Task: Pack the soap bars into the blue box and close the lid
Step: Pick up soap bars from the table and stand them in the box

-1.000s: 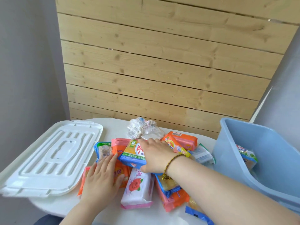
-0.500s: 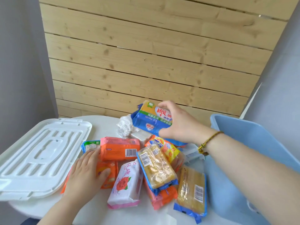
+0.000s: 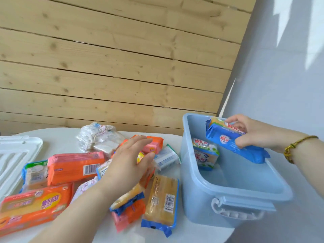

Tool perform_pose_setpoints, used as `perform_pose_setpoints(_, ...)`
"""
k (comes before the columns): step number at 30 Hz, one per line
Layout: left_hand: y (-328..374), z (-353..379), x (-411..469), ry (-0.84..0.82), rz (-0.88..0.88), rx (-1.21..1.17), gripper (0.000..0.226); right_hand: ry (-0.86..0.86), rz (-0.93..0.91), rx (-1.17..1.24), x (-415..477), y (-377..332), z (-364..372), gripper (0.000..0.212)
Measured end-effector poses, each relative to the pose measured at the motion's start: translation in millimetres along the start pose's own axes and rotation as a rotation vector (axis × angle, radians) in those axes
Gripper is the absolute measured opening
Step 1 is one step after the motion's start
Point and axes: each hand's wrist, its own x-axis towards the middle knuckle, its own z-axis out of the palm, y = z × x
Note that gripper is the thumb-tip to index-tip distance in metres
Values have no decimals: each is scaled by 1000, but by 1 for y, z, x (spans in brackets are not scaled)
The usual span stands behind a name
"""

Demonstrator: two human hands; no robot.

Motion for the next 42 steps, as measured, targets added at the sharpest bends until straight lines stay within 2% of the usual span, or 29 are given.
perform_pose_setpoints(3,21,22,16,-103,-57,-105,45,-105,39,-250,12,20,14,69)
perform_pose_setpoints(5,32,33,24,-182,-105,-156,63,-181,16,-418,21,30,29,67)
perform_pose_setpoints(7,41,45,26,-246,-129,-165,76,-250,-7,-495,29,36,46,73)
perform_pose_setpoints(10,50,65,19,-322,-93,-150,83,-307,-58,-530,40,41,65,79)
perform_pose_setpoints(13,53,75,16,-364,-104,-223,85,-292,-91,-569,46,42,70,79)
perform_pose_setpoints(16,50,75,19,-352,-93,-200,87,-275,-155,-721,54,42,78,76)
perform_pose_setpoints(19,52,74,15,-346,-115,-279,86,-314,-201,-826,60,45,90,72)
perform_pose_setpoints(23,48,77,13,-367,-151,-383,87,-330,-174,-931,68,51,98,85)
perform_pose_setpoints(29,49,78,13,-362,-155,-408,88,-169,-243,-1086,73,59,106,78)
perform_pose_setpoints(35,46,82,10,-378,-190,-444,92,-116,-226,-1095,78,66,108,61)
perform_pose_setpoints(39,46,81,11,-388,-179,-440,95,-134,-208,-1073,83,67,107,69)
perform_pose_setpoints(42,49,77,11,-381,-183,-394,92,-209,-189,-995,88,66,101,79)
